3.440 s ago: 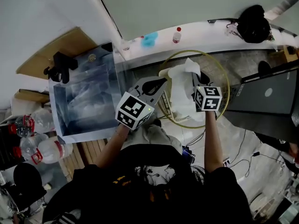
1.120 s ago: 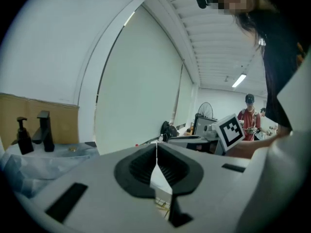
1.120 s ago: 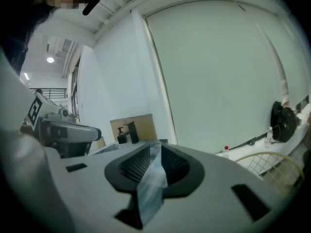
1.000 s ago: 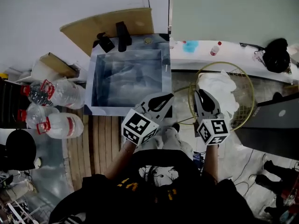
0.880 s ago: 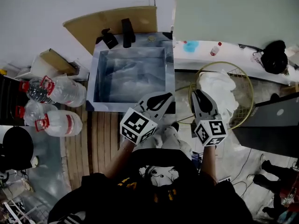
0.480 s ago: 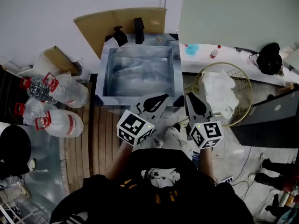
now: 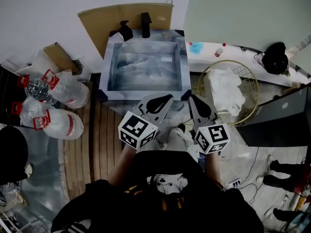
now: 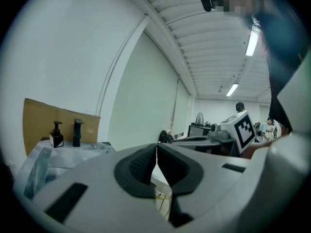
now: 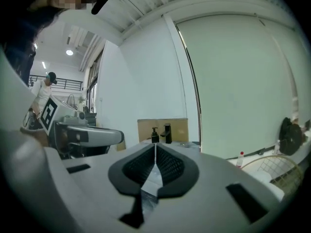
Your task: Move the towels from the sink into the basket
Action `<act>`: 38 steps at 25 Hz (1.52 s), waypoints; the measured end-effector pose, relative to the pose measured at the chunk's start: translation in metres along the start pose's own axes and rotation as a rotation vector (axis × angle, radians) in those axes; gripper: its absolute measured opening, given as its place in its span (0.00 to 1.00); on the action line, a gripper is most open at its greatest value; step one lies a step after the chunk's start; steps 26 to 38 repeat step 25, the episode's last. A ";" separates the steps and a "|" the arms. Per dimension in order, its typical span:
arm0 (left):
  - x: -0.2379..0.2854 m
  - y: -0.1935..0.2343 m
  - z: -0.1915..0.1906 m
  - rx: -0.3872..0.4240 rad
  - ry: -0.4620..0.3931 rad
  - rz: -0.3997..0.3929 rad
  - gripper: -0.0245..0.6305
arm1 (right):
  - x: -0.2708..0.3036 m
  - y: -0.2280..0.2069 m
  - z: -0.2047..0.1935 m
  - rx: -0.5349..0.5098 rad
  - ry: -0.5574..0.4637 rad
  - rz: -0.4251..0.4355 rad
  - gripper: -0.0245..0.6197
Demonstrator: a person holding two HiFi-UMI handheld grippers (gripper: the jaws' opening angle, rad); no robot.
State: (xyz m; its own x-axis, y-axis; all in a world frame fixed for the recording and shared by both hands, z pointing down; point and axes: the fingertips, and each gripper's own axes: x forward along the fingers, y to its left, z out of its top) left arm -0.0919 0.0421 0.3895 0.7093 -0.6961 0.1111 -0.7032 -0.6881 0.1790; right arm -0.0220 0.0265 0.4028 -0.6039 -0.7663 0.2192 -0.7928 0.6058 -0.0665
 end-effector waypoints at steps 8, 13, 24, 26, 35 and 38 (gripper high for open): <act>-0.005 -0.006 -0.002 -0.004 -0.014 -0.005 0.05 | -0.013 -0.001 -0.003 -0.022 0.008 -0.015 0.05; -0.008 -0.007 -0.003 -0.009 -0.009 -0.007 0.05 | -0.017 -0.007 -0.004 -0.027 0.015 -0.033 0.05; 0.002 -0.008 -0.007 -0.015 0.001 -0.023 0.05 | -0.036 -0.047 -0.007 -0.057 0.034 -0.108 0.05; 0.004 -0.007 -0.007 -0.014 0.001 -0.025 0.05 | -0.038 -0.053 -0.006 -0.057 0.032 -0.120 0.05; 0.004 -0.007 -0.007 -0.014 0.001 -0.025 0.05 | -0.038 -0.053 -0.006 -0.057 0.032 -0.120 0.05; 0.004 -0.007 -0.007 -0.014 0.001 -0.025 0.05 | -0.038 -0.053 -0.006 -0.057 0.032 -0.120 0.05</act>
